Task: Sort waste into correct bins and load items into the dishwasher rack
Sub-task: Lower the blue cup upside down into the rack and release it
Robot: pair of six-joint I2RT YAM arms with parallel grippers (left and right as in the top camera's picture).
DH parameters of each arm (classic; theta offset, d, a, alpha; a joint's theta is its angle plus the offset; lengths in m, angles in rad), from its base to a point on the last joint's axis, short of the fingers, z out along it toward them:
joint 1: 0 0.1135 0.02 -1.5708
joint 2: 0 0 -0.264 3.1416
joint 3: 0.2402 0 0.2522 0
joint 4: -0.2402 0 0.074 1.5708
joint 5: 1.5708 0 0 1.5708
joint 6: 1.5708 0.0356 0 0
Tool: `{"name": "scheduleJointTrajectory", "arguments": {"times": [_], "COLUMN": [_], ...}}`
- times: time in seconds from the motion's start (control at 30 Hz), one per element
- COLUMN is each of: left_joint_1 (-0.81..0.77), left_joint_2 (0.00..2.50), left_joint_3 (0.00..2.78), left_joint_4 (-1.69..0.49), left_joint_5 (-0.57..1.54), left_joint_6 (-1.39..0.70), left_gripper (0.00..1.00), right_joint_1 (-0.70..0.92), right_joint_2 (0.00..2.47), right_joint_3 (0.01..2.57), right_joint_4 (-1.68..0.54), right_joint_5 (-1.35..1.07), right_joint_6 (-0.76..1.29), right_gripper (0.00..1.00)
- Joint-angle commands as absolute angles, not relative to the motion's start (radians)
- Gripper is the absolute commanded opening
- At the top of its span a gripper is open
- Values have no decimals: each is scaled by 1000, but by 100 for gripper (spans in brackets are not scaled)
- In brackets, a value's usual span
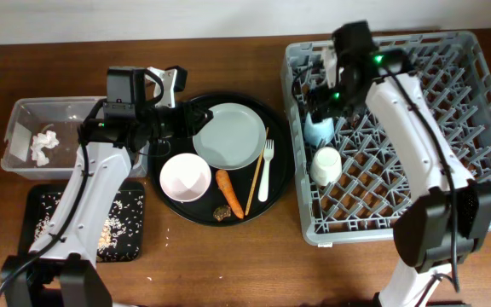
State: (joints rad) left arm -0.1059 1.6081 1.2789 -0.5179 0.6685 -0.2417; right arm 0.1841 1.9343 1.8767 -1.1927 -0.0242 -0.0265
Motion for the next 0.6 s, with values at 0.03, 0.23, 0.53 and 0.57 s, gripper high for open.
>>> {"name": "scheduleJointTrajectory", "arguments": {"times": [0.03, 0.23, 0.53, 0.57], "left_joint_1": [-109, -109, -117, -129], "left_joint_2": [1518, 1423, 1434, 1434], "left_joint_3": [1275, 1274, 1242, 1242], "left_joint_4": [-606, -875, -926, -926], "left_joint_5": [409, 48, 48, 47], "left_joint_6": [-226, -226, -226, -226], "left_gripper": [23, 63, 89, 83], "right_joint_1": [189, 190, 190, 190], "right_joint_2": [1923, 1923, 1924, 1924], "right_joint_3": [2088, 2084, 2080, 2080], "right_joint_4": [-1371, -1400, -1420, -1420], "right_joint_5": [-157, -319, -318, -318], "right_joint_6": [-20, -20, -21, -21], "right_gripper": [99, 99, 99, 99]}}
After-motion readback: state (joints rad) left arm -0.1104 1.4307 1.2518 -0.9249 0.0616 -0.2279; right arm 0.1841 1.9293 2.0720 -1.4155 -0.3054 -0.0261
